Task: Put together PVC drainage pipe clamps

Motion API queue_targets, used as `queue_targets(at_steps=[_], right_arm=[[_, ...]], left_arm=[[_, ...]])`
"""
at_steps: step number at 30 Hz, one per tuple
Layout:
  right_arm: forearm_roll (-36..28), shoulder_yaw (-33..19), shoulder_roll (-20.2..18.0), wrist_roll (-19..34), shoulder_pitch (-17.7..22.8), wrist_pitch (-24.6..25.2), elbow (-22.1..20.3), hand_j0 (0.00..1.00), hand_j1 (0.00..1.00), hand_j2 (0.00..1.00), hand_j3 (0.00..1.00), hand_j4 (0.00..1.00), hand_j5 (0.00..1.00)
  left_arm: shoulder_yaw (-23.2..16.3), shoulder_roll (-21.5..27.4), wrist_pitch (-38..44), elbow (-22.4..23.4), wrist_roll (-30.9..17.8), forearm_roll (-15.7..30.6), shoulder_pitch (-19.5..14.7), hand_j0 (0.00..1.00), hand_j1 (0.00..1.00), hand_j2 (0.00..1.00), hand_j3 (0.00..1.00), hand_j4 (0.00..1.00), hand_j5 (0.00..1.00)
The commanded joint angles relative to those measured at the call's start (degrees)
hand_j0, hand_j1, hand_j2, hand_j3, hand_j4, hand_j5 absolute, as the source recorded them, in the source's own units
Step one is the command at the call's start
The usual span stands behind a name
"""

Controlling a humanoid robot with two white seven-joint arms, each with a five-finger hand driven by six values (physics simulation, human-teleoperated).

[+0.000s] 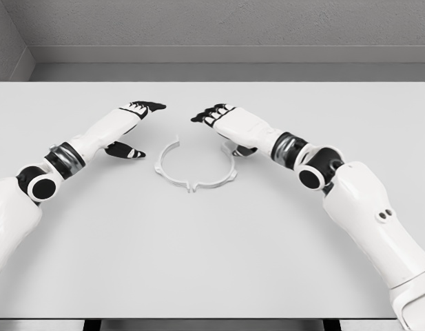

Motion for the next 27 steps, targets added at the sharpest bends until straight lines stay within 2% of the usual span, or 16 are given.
queue_targets(at_steps=[1,6,8,9,11,14,16,18,20,23,27], right_arm=[[-0.18,0.06,0.7,-0.03,-0.09,0.08,0.08,1.0,1.0,1.0,1.0,1.0,1.0],[-0.35,-1.0,0.79,-0.11,-0.97,1.31,0.08,1.0,1.0,1.0,1.0,1.0,1.0],[-0.62,-8.46,-0.09,-0.03,-0.79,1.84,-0.62,1.0,1.0,1.0,1.0,1.0,1.0],[-1.23,-9.96,-2.02,-0.03,-0.62,1.67,-1.06,1.0,1.0,1.0,1.0,1.0,1.0],[-2.02,-12.42,-5.88,-0.03,1.22,1.23,-7.03,1.0,1.0,1.0,1.0,1.0,1.0],[-11.95,-20.15,-16.87,0.06,9.31,-1.06,-20.04,1.0,1.0,1.0,1.0,1.0,1.0],[-16.17,-27.27,-20.91,0.06,14.67,-5.01,-24.35,1.0,1.0,1.0,1.0,1.0,1.0],[-19.16,-30.35,-22.94,0.06,17.4,-9.32,-24.79,1.0,1.0,1.0,1.0,1.0,1.0],[-21.09,-30.79,-24.7,0.06,21.09,-14.79,-24.7,1.0,1.0,1.0,1.0,1.0,1.0],[-20.92,-33.34,-24.79,0.06,24.78,-14.79,-24.44,1.0,1.0,1.0,1.0,1.0,1.0],[-20.92,-34.13,-24.44,0.15,26.1,-14.79,-24.09,1.0,1.0,1.0,1.0,1.0,1.0]], left_arm=[[-0.17,0.04,0.01,-0.02,0.03,0.36,0.0,1.0,1.0,1.0,1.0,1.0,1.0],[-0.35,0.04,0.01,-0.02,0.03,0.27,-0.35,1.0,1.0,1.0,1.0,1.0,1.0],[-0.43,-0.05,0.01,-0.1,0.03,0.1,-0.35,1.0,1.0,1.0,1.0,1.0,1.0],[-0.43,-0.22,0.01,-0.1,0.03,0.01,-0.35,1.0,1.0,1.0,1.0,1.0,1.0],[-0.52,-0.31,0.01,-0.19,0.03,0.01,-0.26,1.0,1.0,1.0,1.0,1.0,1.0],[-0.52,-0.4,0.01,-1.42,0.03,0.01,0.35,1.0,1.0,1.0,1.0,1.0,1.0],[-0.52,-0.31,0.01,-1.86,0.03,0.1,0.44,1.0,1.0,1.0,1.0,1.0,1.0],[-0.87,-0.14,0.01,-3.09,0.03,0.1,0.53,1.0,1.0,1.0,1.0,1.0,1.0],[-1.23,-0.14,0.01,-3.09,0.03,0.19,0.44,1.0,1.0,1.0,1.0,1.0,1.0],[-1.31,-0.49,0.01,-3.18,0.03,0.1,0.44,1.0,1.0,1.0,1.0,1.0,1.0],[-1.66,-0.49,0.01,-3.79,0.03,0.1,0.53,1.0,1.0,1.0,1.0,1.0,1.0]])
